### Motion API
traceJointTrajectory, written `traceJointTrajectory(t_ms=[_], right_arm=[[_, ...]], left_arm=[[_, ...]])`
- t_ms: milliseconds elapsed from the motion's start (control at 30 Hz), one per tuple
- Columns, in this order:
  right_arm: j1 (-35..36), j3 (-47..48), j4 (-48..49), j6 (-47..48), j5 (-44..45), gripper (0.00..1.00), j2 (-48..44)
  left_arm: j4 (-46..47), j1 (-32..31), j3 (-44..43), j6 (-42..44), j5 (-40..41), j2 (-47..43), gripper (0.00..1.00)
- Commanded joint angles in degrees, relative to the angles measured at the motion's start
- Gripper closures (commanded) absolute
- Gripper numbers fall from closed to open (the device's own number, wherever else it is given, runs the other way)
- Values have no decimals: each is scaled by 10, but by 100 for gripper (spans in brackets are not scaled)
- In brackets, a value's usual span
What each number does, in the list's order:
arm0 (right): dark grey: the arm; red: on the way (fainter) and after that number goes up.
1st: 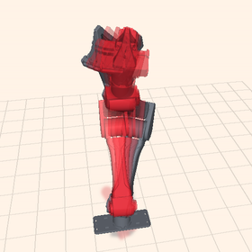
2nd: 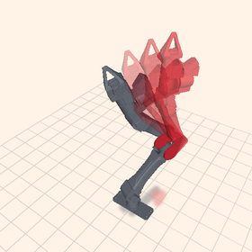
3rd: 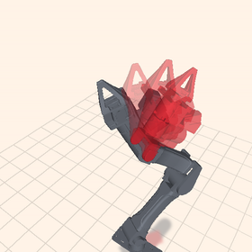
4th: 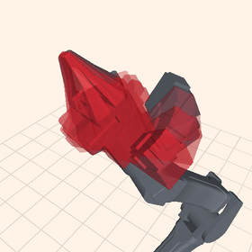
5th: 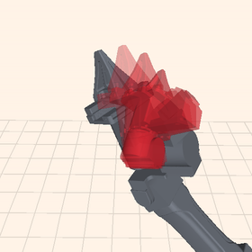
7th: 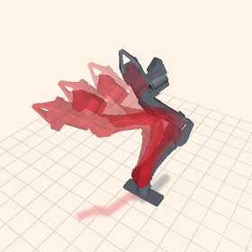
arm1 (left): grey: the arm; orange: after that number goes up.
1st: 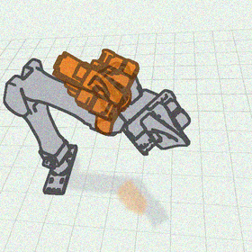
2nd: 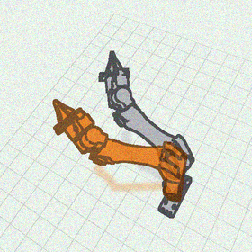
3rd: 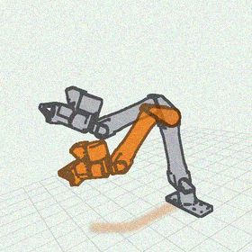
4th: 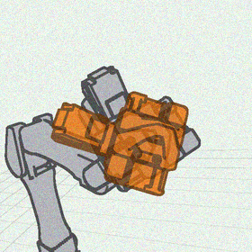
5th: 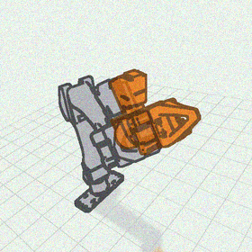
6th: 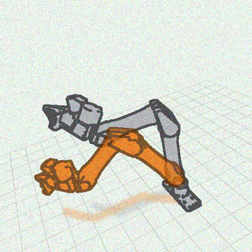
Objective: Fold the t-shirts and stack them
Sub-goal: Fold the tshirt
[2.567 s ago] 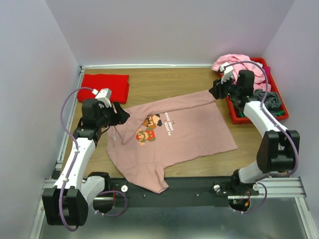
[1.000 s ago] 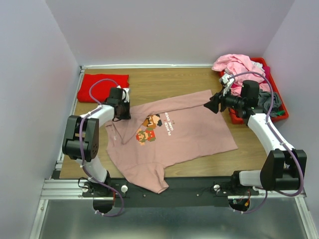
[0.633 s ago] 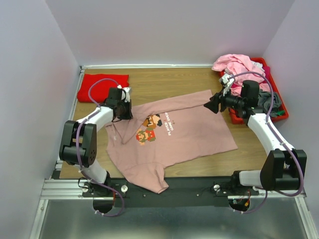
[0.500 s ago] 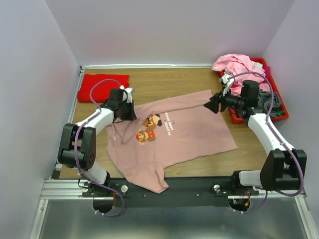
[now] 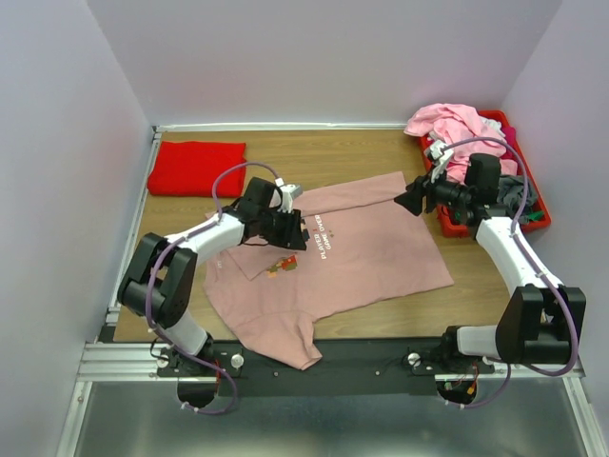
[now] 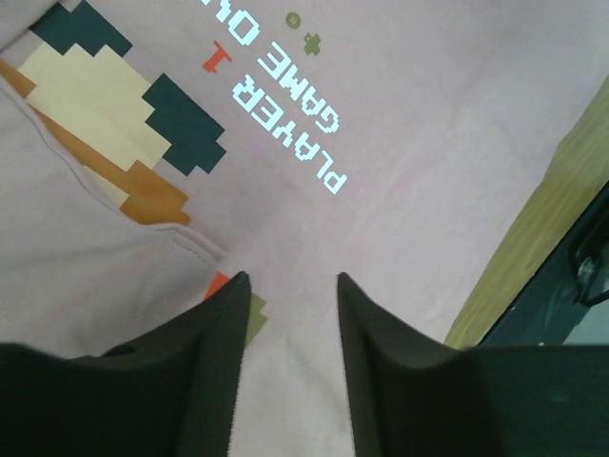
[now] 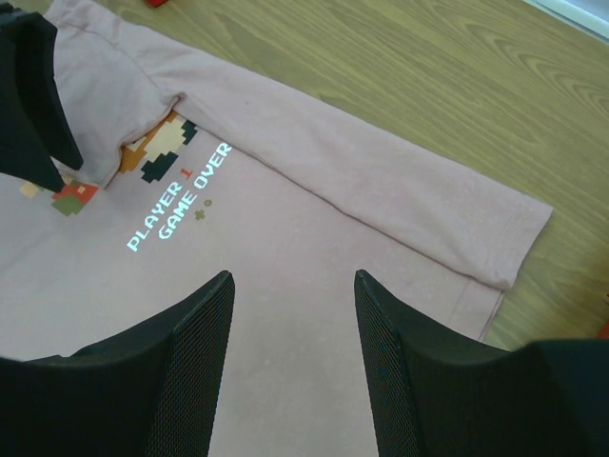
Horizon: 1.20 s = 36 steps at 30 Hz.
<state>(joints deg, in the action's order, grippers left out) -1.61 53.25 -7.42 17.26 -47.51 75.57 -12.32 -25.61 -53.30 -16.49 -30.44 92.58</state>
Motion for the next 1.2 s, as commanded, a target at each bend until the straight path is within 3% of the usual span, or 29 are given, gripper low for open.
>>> traceJointTrajectory(t_ms=[0, 200, 267, 367, 433, 567, 600, 633, 700, 800, 867, 933, 1033, 1167], right_arm=[[-4, -10, -15, 8, -14, 39, -8], [-4, -9, -36, 31, -36, 37, -2], [-4, -7, -49, 53, -61, 26, 2], [-4, -11, -79, 97, -105, 2, 1], [-4, -23, -90, 132, -127, 0, -7], [-3, -64, -132, 245, -213, 0, -27], [0, -62, -214, 300, -225, 0, -24], [14, -58, -260, 413, -232, 0, -18], [48, -50, -334, 494, -216, 0, 0], [157, -54, -334, 509, -146, 0, 14], [244, -60, -292, 489, -97, 0, 30], [304, -56, -266, 460, -72, 0, 54], [326, -40, -257, 438, -41, 0, 75], [325, -33, -246, 416, 15, 0, 59]], left_arm=[[-26, 3, -33, -11, 53, -49, 47], [-88, 2, -54, 9, 214, -146, 39], [-65, 4, -39, 2, 276, -190, 32], [-23, 22, 16, -37, 346, -291, 13], [-4, 48, 67, -77, 358, -366, 2], [29, 138, 141, -156, 276, -455, 2], [29, 164, 158, -168, 258, -462, 2], [17, 172, 161, -191, 238, -471, 2], [-11, 176, 156, -233, 258, -463, 5], [-80, 177, 125, -261, 300, -429, 10], [-137, 178, 96, -279, 335, -409, 19], [-168, 178, 83, -290, 382, -384, 19], [-179, 180, 93, -287, 416, -367, 20], [-100, 192, 92, -234, 442, -315, 19]])
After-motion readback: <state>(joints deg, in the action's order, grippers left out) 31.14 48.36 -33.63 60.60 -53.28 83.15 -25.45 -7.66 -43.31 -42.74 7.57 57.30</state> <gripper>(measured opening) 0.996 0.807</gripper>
